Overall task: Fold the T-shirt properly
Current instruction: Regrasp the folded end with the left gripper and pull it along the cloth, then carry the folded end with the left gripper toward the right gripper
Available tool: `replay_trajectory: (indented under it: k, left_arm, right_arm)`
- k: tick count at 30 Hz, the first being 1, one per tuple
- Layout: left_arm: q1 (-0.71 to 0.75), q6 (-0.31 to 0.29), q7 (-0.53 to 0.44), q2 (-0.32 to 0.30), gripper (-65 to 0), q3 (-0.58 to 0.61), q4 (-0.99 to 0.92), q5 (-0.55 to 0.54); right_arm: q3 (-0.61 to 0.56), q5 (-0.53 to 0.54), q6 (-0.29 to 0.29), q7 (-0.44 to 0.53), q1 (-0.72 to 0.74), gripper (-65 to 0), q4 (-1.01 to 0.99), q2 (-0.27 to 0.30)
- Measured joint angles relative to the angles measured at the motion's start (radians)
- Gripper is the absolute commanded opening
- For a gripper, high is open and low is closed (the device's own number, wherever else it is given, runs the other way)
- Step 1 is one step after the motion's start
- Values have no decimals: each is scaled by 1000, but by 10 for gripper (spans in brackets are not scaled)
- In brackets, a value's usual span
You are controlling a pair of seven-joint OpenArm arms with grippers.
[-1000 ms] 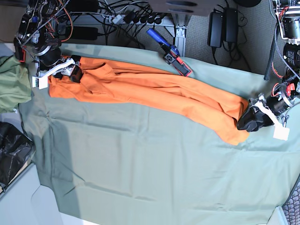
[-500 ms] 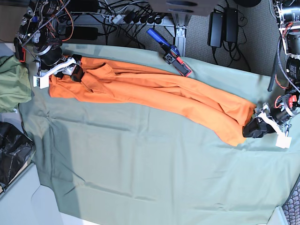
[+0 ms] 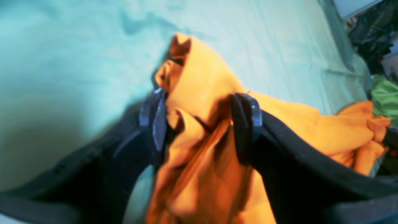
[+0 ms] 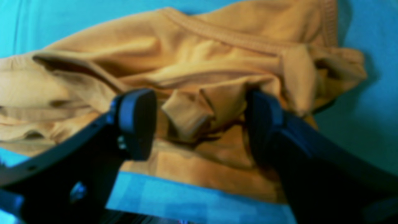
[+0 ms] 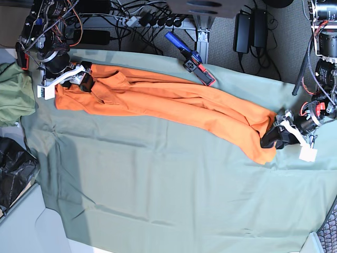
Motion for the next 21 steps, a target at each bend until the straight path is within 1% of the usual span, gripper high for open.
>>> replay_trajectory:
  k: [2, 3, 4, 7, 8, 11, 15, 18, 21]
  left_arm:
    - [0, 0, 0, 15, -295, 2, 0, -2]
    - [0, 0, 0, 21, -316, 2, 1, -3]
    - [-1, 0, 0, 24, -376, 2, 1, -3]
    - [3, 0, 12, 26, -631, 5, 0, 15]
    - [3, 0, 12, 28, -650, 4, 0, 14]
    - [3, 0, 13, 29, -650, -11, 0, 14]
    - [5, 3, 29, 34, -650, -73, 3, 18]
    - [11, 4, 45, 21, -650, -130, 31, 19]
    - [11, 5, 81, 0, -650, -142, 82, -11]
  right_arm:
    - [0, 0, 0, 0, 0, -208, 0, 0]
    - [0, 0, 0, 0, 0, -208, 0, 0]
    - [0, 0, 0, 0, 0, -208, 0, 0]
    - [0, 0, 0, 0, 0, -208, 0, 0]
    - [0, 0, 0, 0, 0, -208, 0, 0]
    - [0, 0, 0, 0, 0, -208, 0, 0]
    - [0, 0, 0, 0, 0, -208, 0, 0]
    - [0, 0, 0, -1, 0, -208, 0, 0]
    - [0, 1, 0, -3, 0, -208, 0, 0]
